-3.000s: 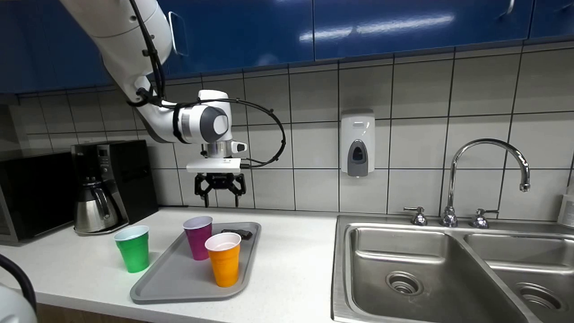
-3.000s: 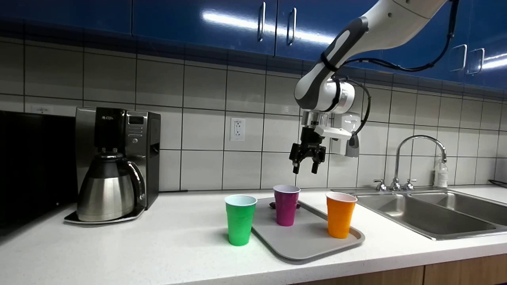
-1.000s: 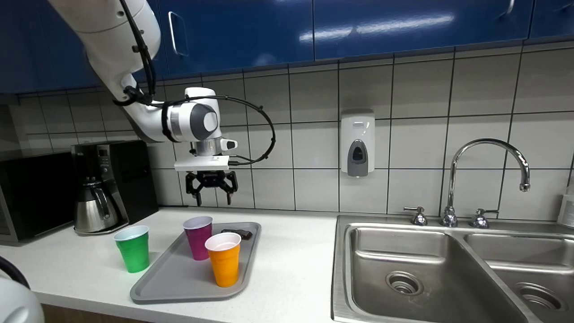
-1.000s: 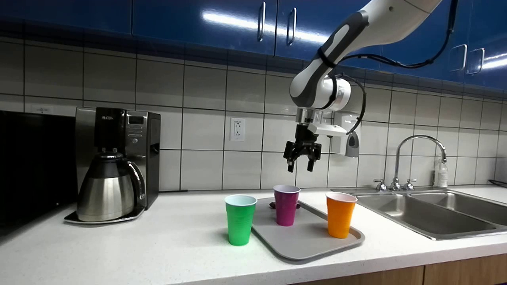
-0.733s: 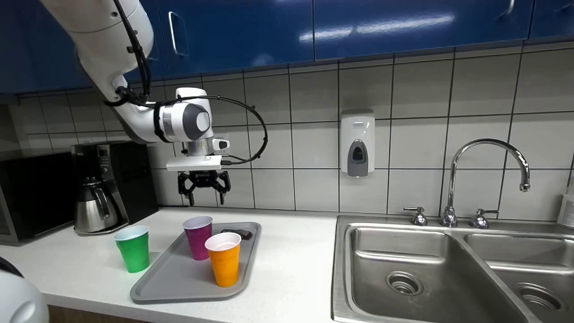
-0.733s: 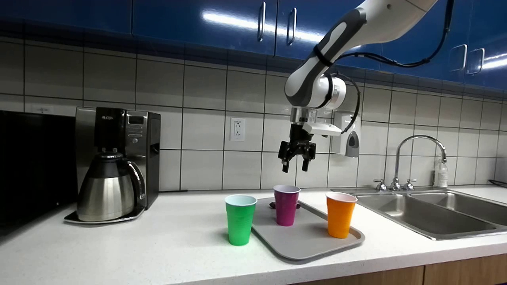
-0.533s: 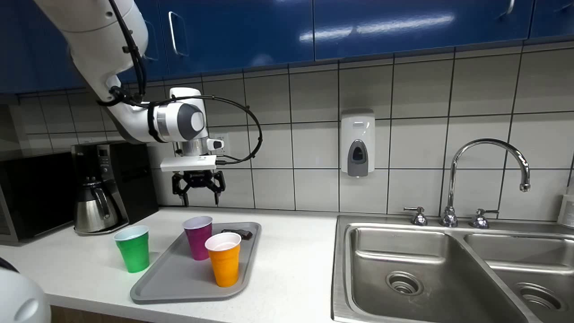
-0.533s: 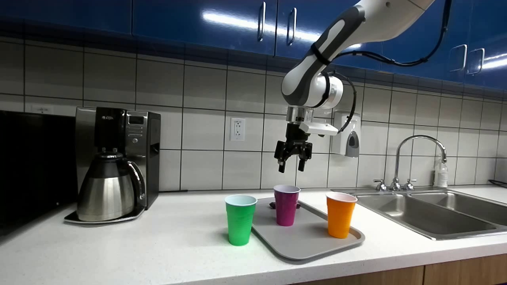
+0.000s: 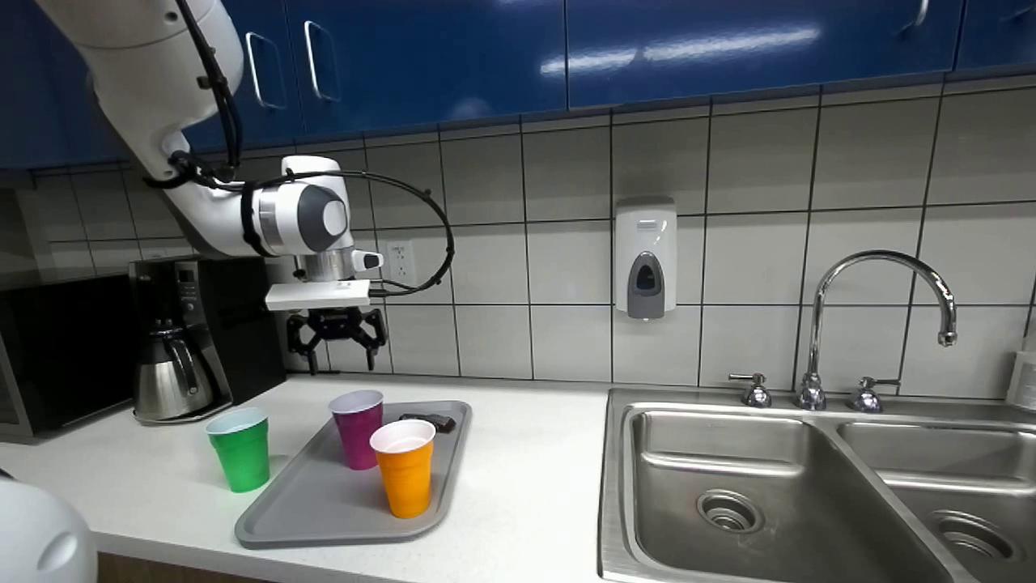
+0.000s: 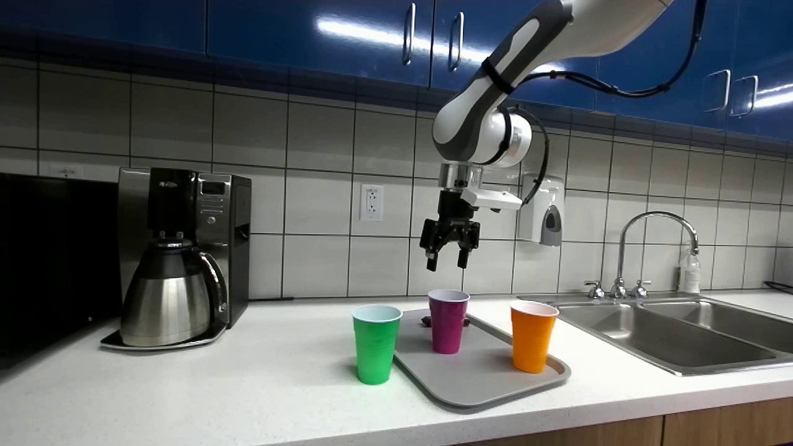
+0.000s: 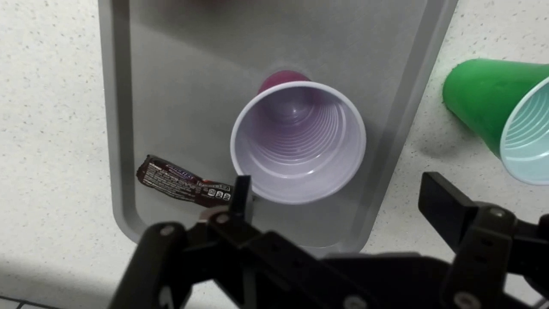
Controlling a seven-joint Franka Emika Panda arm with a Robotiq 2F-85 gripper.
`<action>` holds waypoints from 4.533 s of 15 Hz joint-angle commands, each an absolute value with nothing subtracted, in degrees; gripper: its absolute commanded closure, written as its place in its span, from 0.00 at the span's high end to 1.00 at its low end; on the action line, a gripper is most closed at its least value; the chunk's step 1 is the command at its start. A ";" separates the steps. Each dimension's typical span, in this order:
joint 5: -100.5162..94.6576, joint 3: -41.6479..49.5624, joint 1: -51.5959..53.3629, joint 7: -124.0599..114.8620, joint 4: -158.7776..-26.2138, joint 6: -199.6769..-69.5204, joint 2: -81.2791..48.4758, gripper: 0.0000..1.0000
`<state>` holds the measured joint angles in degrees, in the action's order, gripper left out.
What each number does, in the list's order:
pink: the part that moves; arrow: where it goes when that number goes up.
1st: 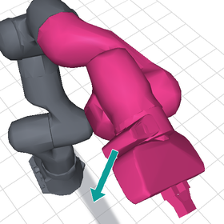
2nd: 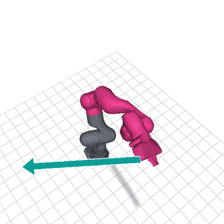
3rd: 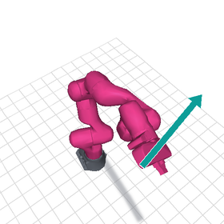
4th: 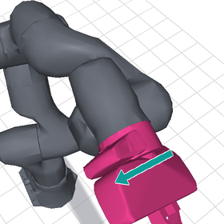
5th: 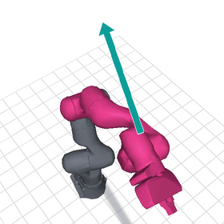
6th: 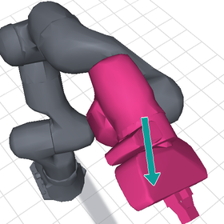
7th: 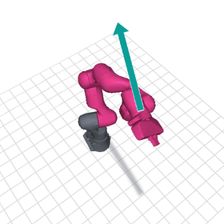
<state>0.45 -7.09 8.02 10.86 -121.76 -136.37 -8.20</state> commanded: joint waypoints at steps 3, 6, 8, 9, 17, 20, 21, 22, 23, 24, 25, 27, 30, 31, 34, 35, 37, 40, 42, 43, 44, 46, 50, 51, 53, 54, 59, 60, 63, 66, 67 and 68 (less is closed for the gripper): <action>-2.29 -8.11 9.25 7.52 -125.08 -135.26 -4.40 1.00; -3.79 -8.49 10.20 5.08 -125.80 -135.04 -3.99 1.00; -3.20 -8.81 10.72 3.07 -126.18 -135.04 -3.89 1.00; -2.92 -8.98 10.94 2.17 -126.26 -134.93 -3.94 1.00; -0.68 -10.10 11.92 -3.67 -127.46 -134.66 -3.97 1.00; -0.48 -10.61 12.33 -4.27 -127.99 -134.44 -4.01 1.00; -0.31 -10.82 12.44 -4.38 -128.09 -134.49 -4.06 1.00; -0.16 -11.02 12.59 -4.48 -128.12 -134.52 -4.14 1.00; -0.03 -11.18 12.73 -4.55 -128.11 -134.53 -4.24 1.00; 0.20 -11.37 12.83 -4.63 -128.02 -134.54 -4.40 1.00; 0.51 -11.53 12.92 -4.71 -127.98 -134.67 -4.55 1.00; 1.13 -11.80 13.16 -4.90 -127.76 -134.65 -4.93 1.00; 1.11 -12.09 13.59 -5.82 -127.36 -134.91 -5.89 1.00; 0.49 -12.04 13.81 -6.45 -127.38 -135.60 -6.18 1.00; -0.29 -11.94 14.34 -8.38 -126.70 -136.41 -7.62 1.00; 0.03 -11.99 14.46 -8.67 -126.34 -136.10 -8.09 1.00; -0.27 -11.99 14.87 -9.73 -125.69 -136.30 -9.15 1.00; -0.57 -11.94 15.57 -11.14 -124.43 -136.60 -10.85 1.00; -0.51 -11.91 15.99 -11.66 -123.49 -137.00 -12.06 1.00; -0.54 -11.89 16.22 -11.83 -123.11 -137.62 -12.70 1.00; -0.52 -11.85 16.41 -11.98 -122.73 -138.04 -13.31 1.00; -0.75 -11.68 16.81 -12.38 -121.89 -138.91 -14.67 1.00; -1.27 -11.34 17.57 -13.11 -120.48 -140.84 -17.29 1.00; -1.44 -11.24 17.73 -13.20 -120.13 -141.21 -17.84 1.00; -1.84 -11.01 18.09 -13.38 -119.37 -141.86 -18.90 1.00; -2.03 -10.91 18.27 -13.37 -119.11 -142.00 -19.23 1.00; -2.30 -10.96 18.98 -13.01 -119.27 -142.78 -19.39 0.49; -2.34 -10.96 19.11 -13.00 -119.29 -142.77 -19.39 0.42; -2.36 -10.96 19.41 -13.06 -119.42 -142.71 -19.36 0.20; -2.22 -10.97 19.50 -13.09 -119.50 -142.53 -19.39 0.00; -2.37 -10.88 19.56 -13.20 -119.55 -142.49 -19.38 0.00; -2.40 -10.86 19.56 -13.20 -119.58 -142.48 -19.40 0.00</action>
